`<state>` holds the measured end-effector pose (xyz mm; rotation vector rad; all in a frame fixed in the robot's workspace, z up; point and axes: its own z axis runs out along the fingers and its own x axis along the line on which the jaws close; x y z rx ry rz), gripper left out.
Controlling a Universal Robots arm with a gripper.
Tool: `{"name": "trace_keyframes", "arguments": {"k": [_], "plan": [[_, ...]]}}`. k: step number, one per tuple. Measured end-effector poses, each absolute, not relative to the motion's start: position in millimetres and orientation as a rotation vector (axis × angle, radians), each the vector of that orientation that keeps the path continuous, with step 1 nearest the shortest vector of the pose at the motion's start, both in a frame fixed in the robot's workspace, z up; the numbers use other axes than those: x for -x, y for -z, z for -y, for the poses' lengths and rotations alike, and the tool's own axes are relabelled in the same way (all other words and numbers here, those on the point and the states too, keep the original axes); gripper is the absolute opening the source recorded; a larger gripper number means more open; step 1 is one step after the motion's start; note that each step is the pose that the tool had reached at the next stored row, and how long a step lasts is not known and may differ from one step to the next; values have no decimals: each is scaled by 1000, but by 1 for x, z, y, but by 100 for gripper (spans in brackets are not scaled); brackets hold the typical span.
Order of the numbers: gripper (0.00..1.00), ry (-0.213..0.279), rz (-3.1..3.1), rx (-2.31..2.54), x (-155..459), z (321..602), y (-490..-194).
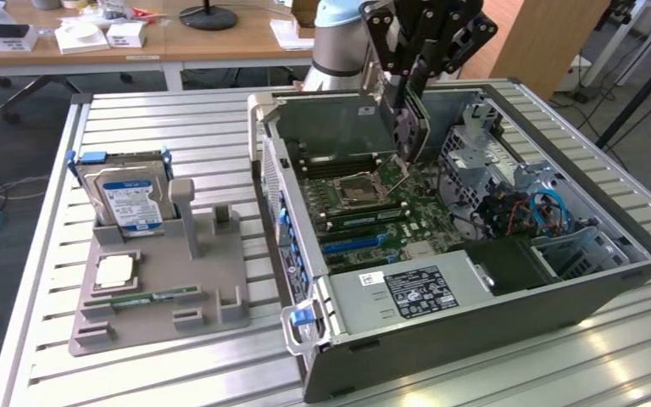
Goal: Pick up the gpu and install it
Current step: 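Pick up the gpu and move the gpu toward the slot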
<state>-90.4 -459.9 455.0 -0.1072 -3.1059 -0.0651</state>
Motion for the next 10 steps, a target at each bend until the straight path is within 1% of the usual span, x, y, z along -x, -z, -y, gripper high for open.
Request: {"name": "trace_keyframes", "arguments": {"k": [10], "plan": [[26, 65, 3107, 73, 68, 460, -455]]}}
